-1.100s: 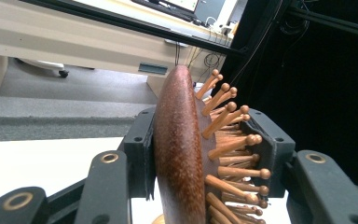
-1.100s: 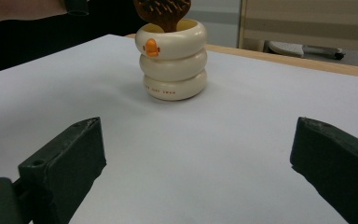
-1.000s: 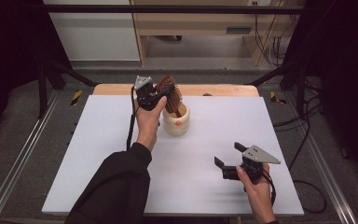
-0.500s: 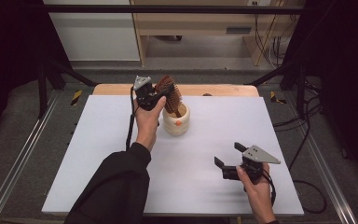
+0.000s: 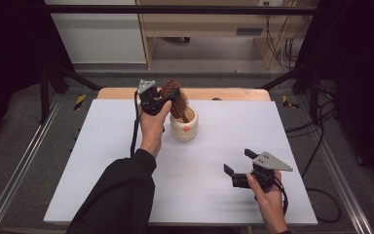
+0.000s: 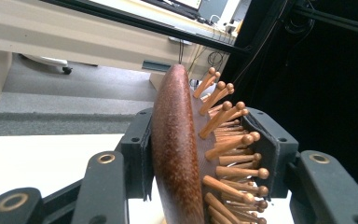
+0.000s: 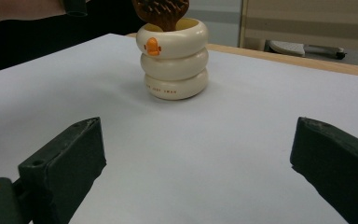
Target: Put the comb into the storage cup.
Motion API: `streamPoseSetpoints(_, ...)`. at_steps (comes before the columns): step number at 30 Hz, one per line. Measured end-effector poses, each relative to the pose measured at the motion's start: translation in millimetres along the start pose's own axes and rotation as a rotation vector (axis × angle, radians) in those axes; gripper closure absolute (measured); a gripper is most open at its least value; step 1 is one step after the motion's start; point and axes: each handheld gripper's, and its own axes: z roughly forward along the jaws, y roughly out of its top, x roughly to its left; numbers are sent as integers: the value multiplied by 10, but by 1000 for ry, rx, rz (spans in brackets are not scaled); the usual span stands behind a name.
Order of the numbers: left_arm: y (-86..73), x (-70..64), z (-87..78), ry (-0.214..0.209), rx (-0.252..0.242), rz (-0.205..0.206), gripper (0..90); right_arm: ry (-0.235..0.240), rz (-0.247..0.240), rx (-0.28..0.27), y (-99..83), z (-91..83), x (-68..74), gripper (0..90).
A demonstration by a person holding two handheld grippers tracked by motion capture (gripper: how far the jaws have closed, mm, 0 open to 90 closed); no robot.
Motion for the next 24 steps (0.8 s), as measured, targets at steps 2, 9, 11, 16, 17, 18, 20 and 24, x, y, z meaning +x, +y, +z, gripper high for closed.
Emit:
streamPoseSetpoints(2,-2,15,-3,0,1,-3,479,0,0,0,0,1,1,33)
streamPoseSetpoints(9,-4,48,-12,2,4,-9,474,0,0,1,-1,3,1,33)
streamPoseSetpoints(11,-5,65,-14,0,5,-12,473,0,0,1,-1,3,1,33)
streamPoseSetpoints(16,-12,92,-25,2,5,-22,471,1,1,2,-1,7,4,32)
streamPoseSetpoints(17,-13,97,-27,2,5,-24,469,1,0,2,-2,7,5,32)
streamPoseSetpoints(18,-14,103,-28,1,5,-27,469,2,1,2,-2,7,5,32)
streamPoseSetpoints(20,-16,116,-32,6,6,-26,467,1,0,3,-2,8,6,32)
streamPoseSetpoints(24,-22,140,-38,8,5,-39,465,1,-1,3,-3,11,5,32)
